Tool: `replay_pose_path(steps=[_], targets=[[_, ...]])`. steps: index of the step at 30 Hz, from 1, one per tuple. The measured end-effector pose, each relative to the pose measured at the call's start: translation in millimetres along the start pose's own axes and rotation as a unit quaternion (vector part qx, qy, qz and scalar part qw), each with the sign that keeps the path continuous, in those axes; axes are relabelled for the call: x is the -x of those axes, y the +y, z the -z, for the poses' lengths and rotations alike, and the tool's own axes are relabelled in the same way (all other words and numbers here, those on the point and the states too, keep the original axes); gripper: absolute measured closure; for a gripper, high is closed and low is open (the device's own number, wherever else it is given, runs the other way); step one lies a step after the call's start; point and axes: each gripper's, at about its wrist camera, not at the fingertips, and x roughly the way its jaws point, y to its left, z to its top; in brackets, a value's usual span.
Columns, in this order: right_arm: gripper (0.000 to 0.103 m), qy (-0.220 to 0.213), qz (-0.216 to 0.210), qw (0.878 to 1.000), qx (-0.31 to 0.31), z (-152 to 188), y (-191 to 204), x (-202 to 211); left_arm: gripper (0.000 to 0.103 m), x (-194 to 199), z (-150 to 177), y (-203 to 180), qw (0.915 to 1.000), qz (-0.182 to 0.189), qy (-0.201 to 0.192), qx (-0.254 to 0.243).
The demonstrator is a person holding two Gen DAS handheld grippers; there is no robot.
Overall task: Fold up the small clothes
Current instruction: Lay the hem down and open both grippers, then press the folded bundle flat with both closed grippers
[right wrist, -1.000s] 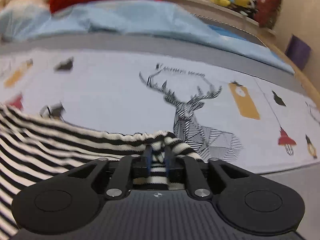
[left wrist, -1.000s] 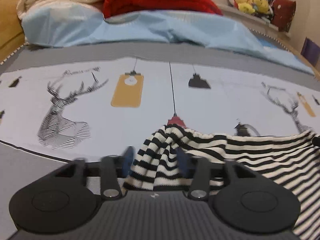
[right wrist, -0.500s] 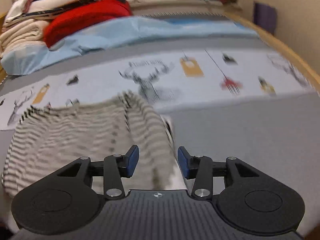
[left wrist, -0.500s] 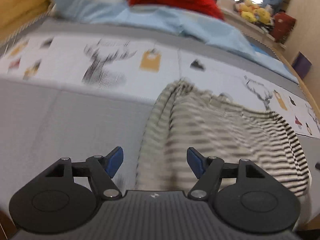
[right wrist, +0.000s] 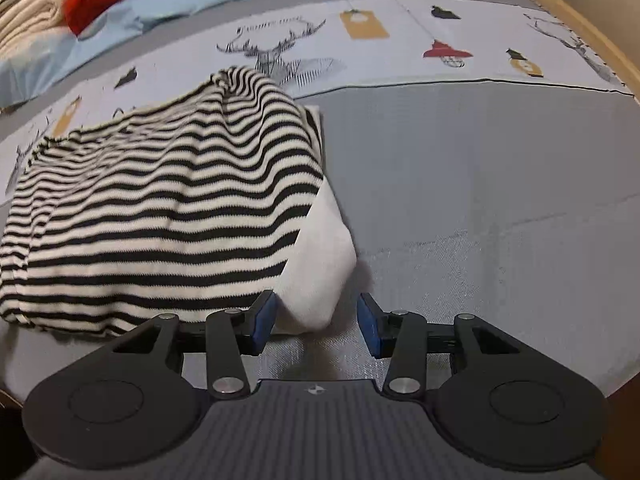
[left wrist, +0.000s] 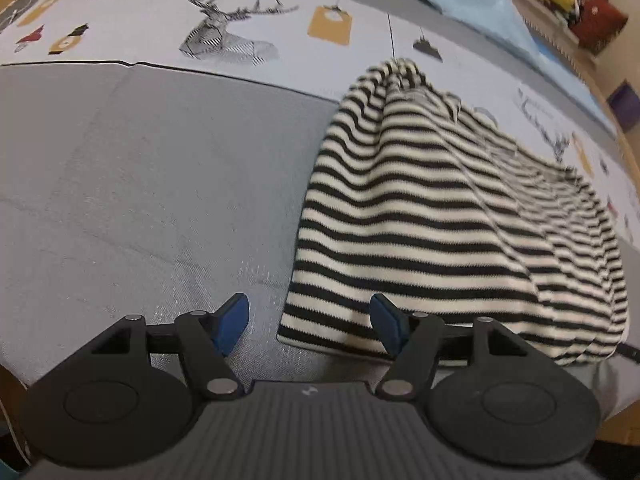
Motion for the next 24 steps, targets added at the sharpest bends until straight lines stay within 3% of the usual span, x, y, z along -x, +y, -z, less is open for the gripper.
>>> replay_pose_path(steps=[7, 17, 20, 22, 24], targets=[[0.056, 0.008, 0.005, 1.000, 0.011, -2.7, 0.9, -6.5, 0.031, -19.6, -3.6, -9.9, 0.9990, -0.028, 0.028, -0.022], [0.056, 0.013, 0.007, 1.000, 0.020, -3.3, 4.3, -10.3, 0.034, -31.3, -7.9, -14.9, 0.9975, -0.036, 0.049, -0.038], [0.056, 0.013, 0.007, 1.000, 0.021, -3.0, 4.7, -10.8, 0.044, -34.1, -8.3, -15.3, 0.9971, -0.032, 0.056, -0.040], [0.056, 0.013, 0.006, 1.000, 0.023, -3.0, 5.3, -11.1, 0.068, -36.0, -8.5, -14.5, 0.9971, -0.018, 0.064, -0.037], [0.058, 0.012, 0.005, 1.000, 0.026, -2.9, 6.2, -11.1, 0.083, -36.9, -8.7, -14.6, 0.9970, -0.012, 0.067, -0.037]])
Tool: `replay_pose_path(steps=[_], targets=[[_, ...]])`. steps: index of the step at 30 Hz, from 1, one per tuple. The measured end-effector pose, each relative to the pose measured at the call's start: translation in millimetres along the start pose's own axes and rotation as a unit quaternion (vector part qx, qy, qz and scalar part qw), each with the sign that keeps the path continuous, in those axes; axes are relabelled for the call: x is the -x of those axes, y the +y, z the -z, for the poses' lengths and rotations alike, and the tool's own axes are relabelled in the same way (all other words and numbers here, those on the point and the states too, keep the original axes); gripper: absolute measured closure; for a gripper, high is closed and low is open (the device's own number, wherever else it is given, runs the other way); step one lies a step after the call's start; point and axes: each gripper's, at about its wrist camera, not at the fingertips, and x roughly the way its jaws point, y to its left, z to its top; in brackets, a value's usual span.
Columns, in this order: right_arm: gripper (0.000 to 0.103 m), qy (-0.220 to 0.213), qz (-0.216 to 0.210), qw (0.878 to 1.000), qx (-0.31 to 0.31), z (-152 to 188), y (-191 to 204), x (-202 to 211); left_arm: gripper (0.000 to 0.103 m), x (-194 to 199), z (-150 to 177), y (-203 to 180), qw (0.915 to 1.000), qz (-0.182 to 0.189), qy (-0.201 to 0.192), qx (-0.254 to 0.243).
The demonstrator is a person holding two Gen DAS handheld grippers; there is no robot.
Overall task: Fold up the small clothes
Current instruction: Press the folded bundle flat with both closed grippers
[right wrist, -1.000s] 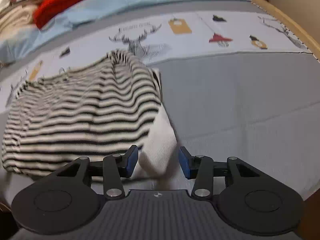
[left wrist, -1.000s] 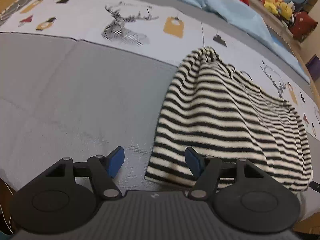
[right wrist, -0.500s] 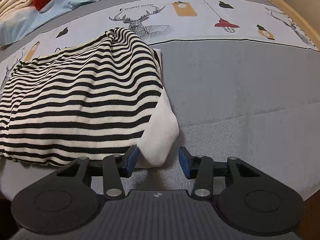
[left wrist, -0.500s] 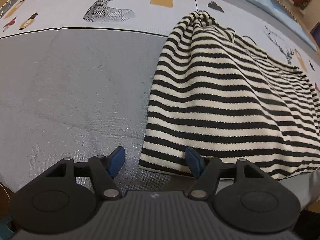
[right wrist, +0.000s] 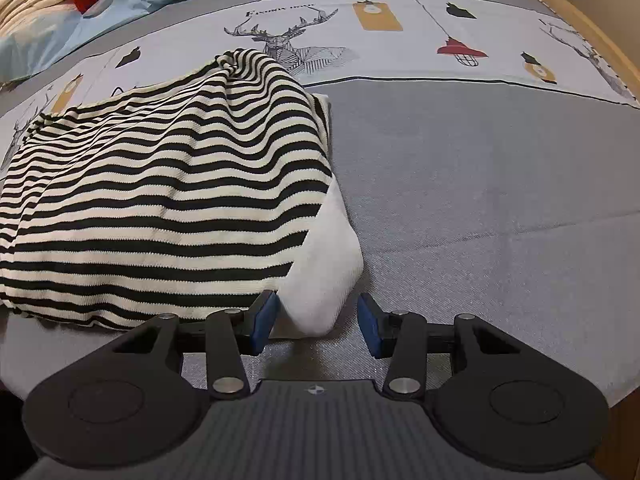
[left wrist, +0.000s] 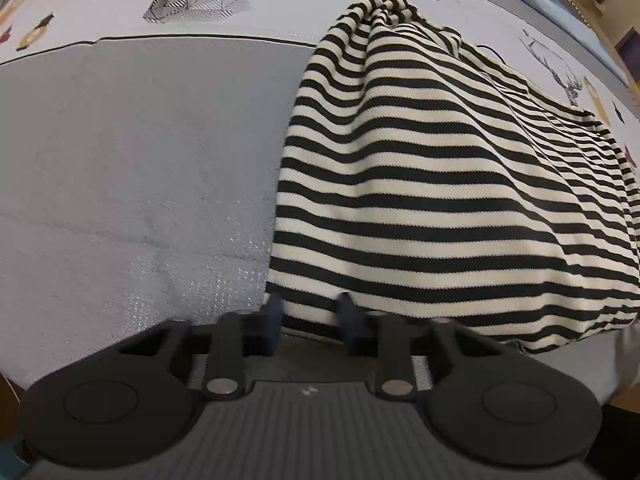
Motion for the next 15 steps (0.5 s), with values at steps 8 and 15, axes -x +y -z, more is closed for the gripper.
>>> replay_pose_path(steps=[8, 15], targets=[[0.096, -0.037, -0.022, 0.999, 0.008, -2.9, -2.5, 14.3, 0.103, 23.9, 0.8, 10.9, 0.9981, 0.022, -0.047, 0.032], [0.103, -0.124, -0.051, 0.989, -0.055, -5.5, -38.2, 54.1, 0.103, 66.1, 14.3, 34.4, 0.9905, 0.043, -0.116, 0.059]])
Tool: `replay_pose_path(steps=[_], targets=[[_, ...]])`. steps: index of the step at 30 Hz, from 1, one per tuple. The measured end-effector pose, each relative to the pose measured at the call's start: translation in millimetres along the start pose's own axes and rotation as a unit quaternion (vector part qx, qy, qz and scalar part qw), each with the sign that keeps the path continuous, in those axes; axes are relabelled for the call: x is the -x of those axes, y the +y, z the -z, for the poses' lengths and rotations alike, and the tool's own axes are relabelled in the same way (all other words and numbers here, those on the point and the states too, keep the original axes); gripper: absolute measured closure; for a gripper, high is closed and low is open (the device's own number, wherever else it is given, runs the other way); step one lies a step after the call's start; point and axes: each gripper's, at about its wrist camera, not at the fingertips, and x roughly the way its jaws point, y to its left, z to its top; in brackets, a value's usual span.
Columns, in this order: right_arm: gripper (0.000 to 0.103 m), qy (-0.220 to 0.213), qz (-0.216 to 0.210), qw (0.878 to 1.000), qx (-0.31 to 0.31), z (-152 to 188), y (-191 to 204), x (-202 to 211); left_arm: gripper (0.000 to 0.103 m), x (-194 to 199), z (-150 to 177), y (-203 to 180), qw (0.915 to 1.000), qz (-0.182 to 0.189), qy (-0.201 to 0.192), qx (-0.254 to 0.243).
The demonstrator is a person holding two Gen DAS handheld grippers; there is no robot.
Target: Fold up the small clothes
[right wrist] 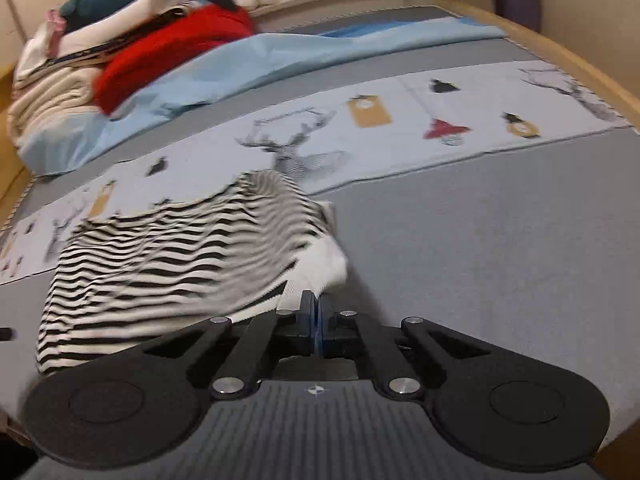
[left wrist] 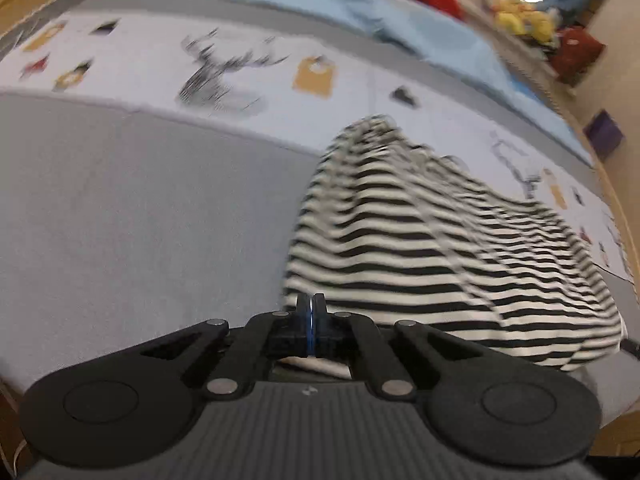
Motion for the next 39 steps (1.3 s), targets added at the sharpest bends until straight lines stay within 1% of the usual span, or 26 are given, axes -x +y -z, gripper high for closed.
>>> replay_pose_path(steps=[1, 3, 4, 5, 6, 8, 9, 10, 11, 12, 13, 14, 15, 17, 18, 20, 22, 23, 24, 26, 27, 28, 33, 36, 38, 39], targets=[[0.103, 0.014, 0.007, 1.000, 0.000, 1.8, -3.6, -3.0, 0.103, -5.3, 1.2, 4.6, 0.9998, -0.004, 0.018, 0.006], [0.103, 0.055, 0.019, 0.998, 0.011, 8.6, -8.4, -13.2, 0.103, -17.9, 3.6, 8.1, 0.9984, -0.002, 0.057, 0.003], [0.103, 0.077, 0.029, 0.996, 0.020, 12.6, -9.0, -19.6, 0.103, -20.7, 4.4, 8.0, 0.9979, -0.006, 0.064, -0.005], [0.103, 0.094, 0.037, 0.994, 0.029, 16.0, -8.8, -25.2, 0.103, -21.8, 4.0, 4.8, 0.9979, -0.008, 0.062, -0.015], [0.103, 0.105, 0.042, 0.993, 0.035, 18.2, -8.0, -29.2, 0.103, -20.1, 3.2, 0.2, 0.9982, 0.002, 0.054, -0.023], [0.103, 0.113, 0.053, 0.991, 0.040, 21.5, -4.9, -32.4, 0.102, -14.3, 1.3, -9.7, 0.9981, 0.040, 0.035, -0.030], [0.103, 0.114, 0.061, 0.991, 0.043, 21.5, -3.7, -33.6, 0.098, -11.9, 0.5, -16.2, 0.9975, 0.056, 0.025, -0.036], [0.103, 0.114, 0.077, 0.989, 0.048, 20.4, -1.3, -35.3, 0.094, -11.2, 0.6, -21.2, 0.9967, 0.065, 0.018, -0.044], [0.103, 0.109, 0.104, 0.987, 0.058, 19.7, 0.2, -35.9, 0.093, -11.5, 0.9, -30.1, 0.9958, 0.073, 0.014, -0.053], [0.103, 0.103, 0.117, 0.986, 0.059, 19.6, 0.7, -34.9, 0.091, -13.5, 1.3, -39.3, 0.9947, 0.080, 0.013, -0.064], [0.102, 0.095, 0.115, 0.987, 0.051, 17.5, -0.2, -33.0, 0.091, -16.1, 1.5, -47.7, 0.9935, 0.083, 0.015, -0.076], [0.101, 0.080, 0.103, 0.991, 0.039, 14.0, -0.8, -29.4, 0.091, -19.3, 3.5, -57.2, 0.9924, 0.085, 0.017, -0.087], [0.101, 0.056, 0.084, 0.994, 0.032, 9.6, 1.1, -23.5, 0.091, -22.8, 4.1, -66.4, 0.9908, 0.087, 0.020, -0.101], [0.101, 0.014, 0.052, 0.998, 0.041, 6.6, 8.8, -13.5, 0.091, -29.5, 6.1, -86.2, 0.9876, 0.089, 0.023, -0.127], [0.101, 0.004, 0.034, 0.998, 0.050, 5.9, 14.6, -12.2, 0.091, -32.5, 7.6, -91.9, 0.9860, 0.091, 0.024, -0.138], [0.101, 0.019, 0.004, 0.998, 0.061, 8.0, 21.0, -17.8, 0.089, -40.0, 10.3, -104.8, 0.9828, 0.092, 0.034, -0.157], [0.101, 0.051, -0.009, 0.995, 0.084, 11.7, 31.5, -31.0, 0.086, -53.0, 13.4, -113.6, 0.9802, 0.081, 0.050, -0.173], [0.101, 0.070, -0.002, 0.992, 0.103, 14.5, 37.1, -39.1, 0.085, -60.9, 16.2, -118.6, 0.9787, 0.064, 0.062, -0.185], [0.101, 0.094, 0.014, 0.988, 0.122, 19.3, 41.4, -48.0, 0.085, -69.6, 18.9, -122.5, 0.9766, 0.045, 0.075, -0.196], [0.101, 0.140, 0.051, 0.977, 0.156, 29.0, 45.6, -66.8, 0.085, -82.7, 21.4, -125.4, 0.9730, 0.022, 0.096, -0.209], [0.101, 0.145, 0.055, 0.974, 0.165, 30.1, 47.6, -70.3, 0.085, -86.7, 21.1, -126.9, 0.9723, 0.017, 0.099, -0.211], [0.101, 0.143, 0.056, 0.974, 0.166, 29.1, 50.9, -70.1, 0.085, -88.3, 19.9, -126.2, 0.9723, 0.013, 0.099, -0.211], [0.101, 0.149, 0.055, 0.975, 0.153, 26.3, 51.3, -71.7, 0.085, -93.3, 12.5, -126.3, 0.9783, 0.003, 0.104, -0.179], [0.101, 0.151, 0.058, 0.975, 0.156, 25.4, 50.8, -70.5, 0.084, -87.2, 6.5, -128.0, 0.9822, 0.004, 0.094, -0.163], [0.101, 0.139, 0.060, 0.976, 0.156, 19.9, 57.3, -68.8, 0.080, -74.7, 0.8, -129.6, 0.9860, 0.021, 0.068, -0.151], [0.100, 0.120, 0.055, 0.979, 0.156, 17.1, 60.7, -63.1, 0.072, -69.2, -0.8, -131.0, 0.9872, 0.032, 0.054, -0.146]])
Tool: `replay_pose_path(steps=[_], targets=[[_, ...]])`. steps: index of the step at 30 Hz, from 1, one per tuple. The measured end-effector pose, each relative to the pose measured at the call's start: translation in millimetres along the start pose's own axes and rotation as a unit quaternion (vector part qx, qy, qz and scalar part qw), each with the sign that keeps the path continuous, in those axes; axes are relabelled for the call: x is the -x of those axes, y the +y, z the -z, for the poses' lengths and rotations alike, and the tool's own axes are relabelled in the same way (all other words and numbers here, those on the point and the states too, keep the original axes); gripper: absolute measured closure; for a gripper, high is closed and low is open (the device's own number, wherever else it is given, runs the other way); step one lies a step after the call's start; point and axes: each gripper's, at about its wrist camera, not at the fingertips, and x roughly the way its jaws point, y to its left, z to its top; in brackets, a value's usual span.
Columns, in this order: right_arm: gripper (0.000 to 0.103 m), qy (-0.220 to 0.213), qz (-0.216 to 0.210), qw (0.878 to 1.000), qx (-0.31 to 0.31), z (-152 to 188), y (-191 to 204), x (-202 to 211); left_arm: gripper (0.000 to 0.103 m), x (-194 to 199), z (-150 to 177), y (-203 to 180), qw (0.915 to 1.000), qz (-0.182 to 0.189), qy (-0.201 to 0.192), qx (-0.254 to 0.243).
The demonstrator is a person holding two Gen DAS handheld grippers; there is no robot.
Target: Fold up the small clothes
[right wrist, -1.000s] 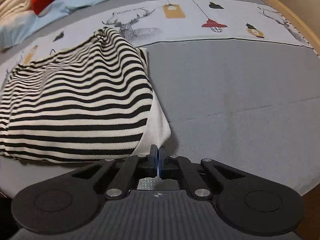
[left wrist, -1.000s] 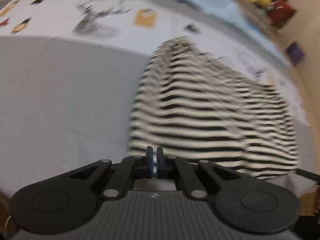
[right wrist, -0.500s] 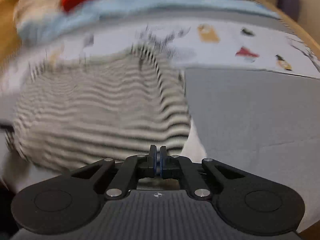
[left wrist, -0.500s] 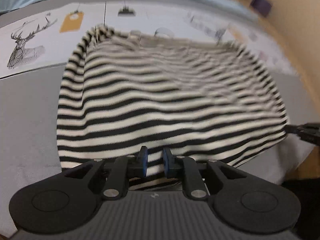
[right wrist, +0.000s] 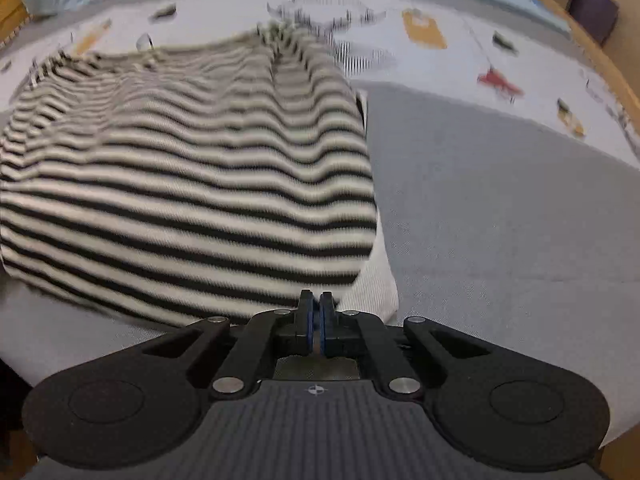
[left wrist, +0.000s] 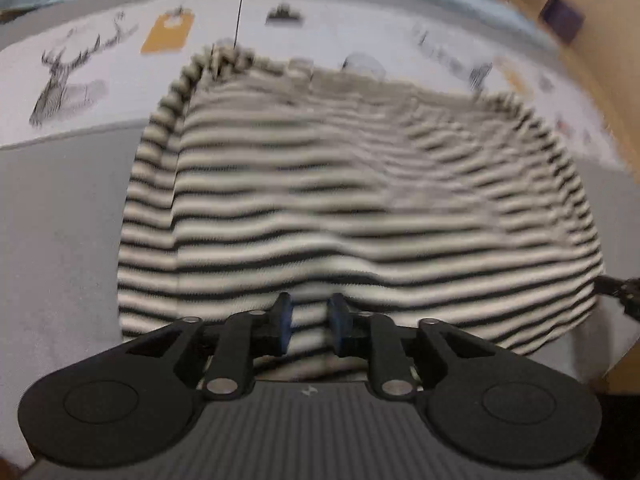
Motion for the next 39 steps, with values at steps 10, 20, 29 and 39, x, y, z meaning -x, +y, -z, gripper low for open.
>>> replay_pose_path(steps=[10, 20, 29, 39], targets=[[0.099, -0.107, -0.105, 0.988, 0.035, -22.2, 45.5, 25.8, 0.032, 1.7, 12.8, -75.5, 0.9839, 0.064, -0.047, -0.160], [0.088, 0.030, -0.032, 0.996, 0.080, -16.7, 53.5, -19.2, 0.056, -14.2, -6.2, -52.8, 0.9939, -0.014, -0.046, -0.100], [0.088, 0.030, -0.030, 0.996, 0.085, -13.7, 46.1, -20.3, 0.065, -41.7, -24.4, -25.1, 0.9955, -0.086, -0.002, -0.039], [0.088, 0.032, -0.026, 0.995, 0.093, -14.4, 48.6, -21.7, 0.065, -31.0, -36.8, -30.8, 0.9963, -0.070, -0.050, -0.004]])
